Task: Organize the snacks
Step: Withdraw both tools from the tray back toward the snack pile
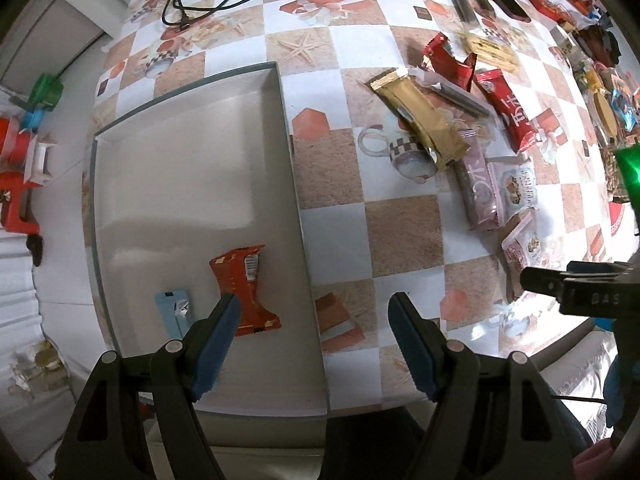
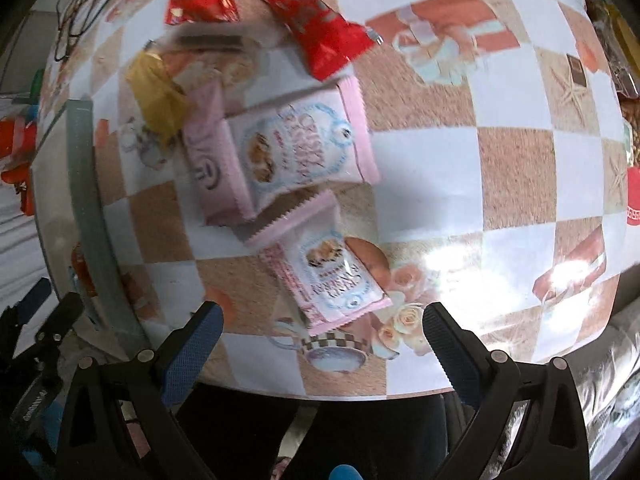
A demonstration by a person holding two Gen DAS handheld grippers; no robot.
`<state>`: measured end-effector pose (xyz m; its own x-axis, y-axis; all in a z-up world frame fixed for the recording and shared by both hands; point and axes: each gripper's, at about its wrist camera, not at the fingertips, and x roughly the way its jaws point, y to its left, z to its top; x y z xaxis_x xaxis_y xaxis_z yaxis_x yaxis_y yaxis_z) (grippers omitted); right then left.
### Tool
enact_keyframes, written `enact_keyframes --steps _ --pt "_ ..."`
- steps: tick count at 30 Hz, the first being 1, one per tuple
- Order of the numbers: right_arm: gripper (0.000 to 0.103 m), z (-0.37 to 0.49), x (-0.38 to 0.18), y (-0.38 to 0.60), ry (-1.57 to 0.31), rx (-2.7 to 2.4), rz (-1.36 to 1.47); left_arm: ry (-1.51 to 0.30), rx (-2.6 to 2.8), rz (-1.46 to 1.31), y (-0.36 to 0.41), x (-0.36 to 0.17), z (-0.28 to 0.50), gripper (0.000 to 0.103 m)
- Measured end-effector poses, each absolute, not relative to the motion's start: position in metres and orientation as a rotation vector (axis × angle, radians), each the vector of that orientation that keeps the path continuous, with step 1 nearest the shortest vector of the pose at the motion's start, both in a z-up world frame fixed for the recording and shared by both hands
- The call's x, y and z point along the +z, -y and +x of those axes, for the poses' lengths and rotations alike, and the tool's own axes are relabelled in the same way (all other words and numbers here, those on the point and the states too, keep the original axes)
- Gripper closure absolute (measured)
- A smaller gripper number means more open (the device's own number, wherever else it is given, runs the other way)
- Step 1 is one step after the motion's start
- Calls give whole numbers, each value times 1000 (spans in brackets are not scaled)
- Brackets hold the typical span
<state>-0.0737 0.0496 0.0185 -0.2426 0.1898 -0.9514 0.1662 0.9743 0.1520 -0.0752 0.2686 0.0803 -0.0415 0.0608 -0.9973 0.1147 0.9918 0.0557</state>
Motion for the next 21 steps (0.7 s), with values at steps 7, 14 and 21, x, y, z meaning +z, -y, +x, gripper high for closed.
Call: enact_keyframes --steps 7,14,21 --pt "2 -83 3 -51 -1858 10 221 -1629 -51 155 -265 76 -75 24" --pt "2 -87 -12 -56 -1873 12 187 -1650 -78 179 -255 74 -72 24" --pt "2 -77 -23 -59 -1856 0 93 -1672 -106 149 -230 72 -49 24"
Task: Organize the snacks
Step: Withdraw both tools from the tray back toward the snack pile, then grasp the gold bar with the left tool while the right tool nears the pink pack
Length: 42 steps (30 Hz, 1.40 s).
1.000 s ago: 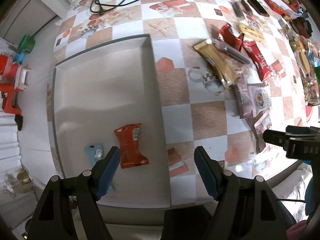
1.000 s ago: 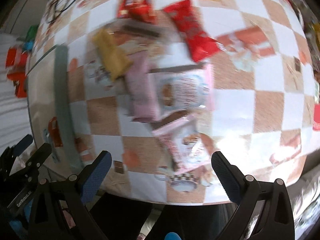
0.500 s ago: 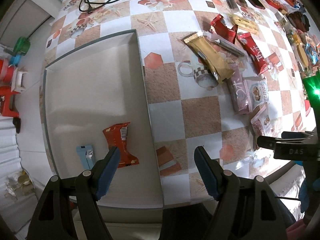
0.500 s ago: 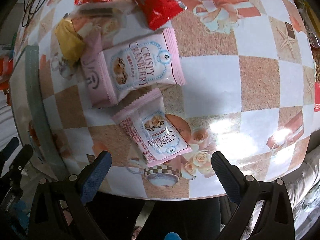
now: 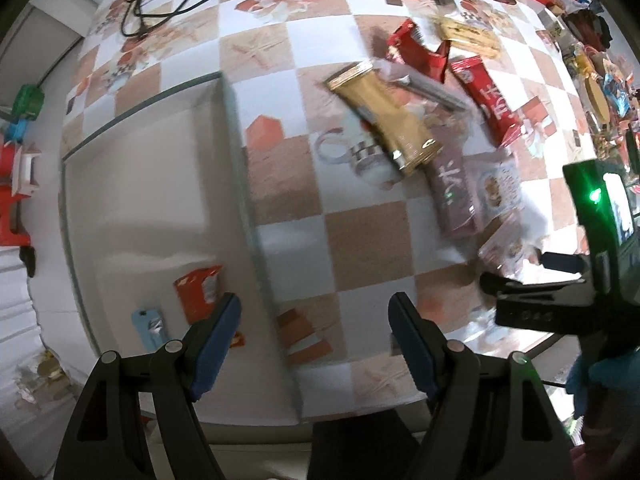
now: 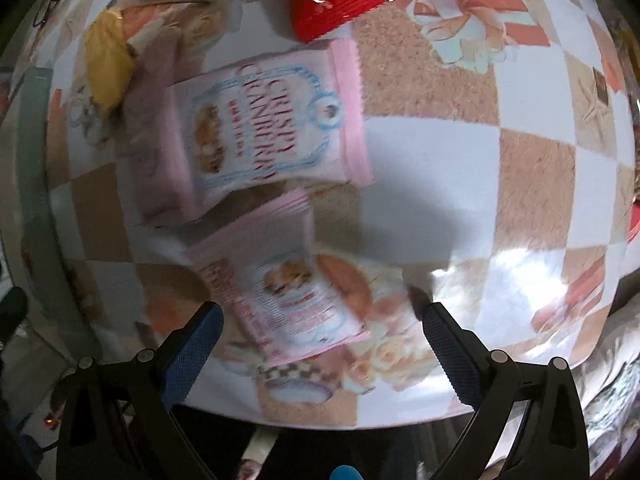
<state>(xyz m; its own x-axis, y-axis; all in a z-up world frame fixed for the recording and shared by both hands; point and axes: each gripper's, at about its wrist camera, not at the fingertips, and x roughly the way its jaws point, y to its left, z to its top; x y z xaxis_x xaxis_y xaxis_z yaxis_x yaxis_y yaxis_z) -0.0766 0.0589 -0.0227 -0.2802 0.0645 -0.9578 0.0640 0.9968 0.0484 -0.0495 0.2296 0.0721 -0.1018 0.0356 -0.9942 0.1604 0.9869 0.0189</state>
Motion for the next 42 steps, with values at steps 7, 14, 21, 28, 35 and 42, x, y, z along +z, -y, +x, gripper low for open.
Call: enact_keyframes --steps 7,14,21,28,35,42 --pt "1 -74 -21 -25 -1813 -65 40 -1701 -100 97 -204 64 -16 24" --pt "1 -77 -19 -9 -1812 -48 31 -1721 -52 -45 -195 47 36 24" --pt "0 -82 -26 -14 -1824 -45 41 -1724 37 -224 -199 28 89 24" --pt "0 -80 -24 -12 -1820 -45 41 -1766 101 -202 -194 -2 123 24" --pt "0 -80 -27 -12 -1817 -44 40 -1699 52 -28 -166 9 127 55" --pt "0 -81 -26 -13 -1817 -45 40 -1686 -36 103 -143 13 107 70"
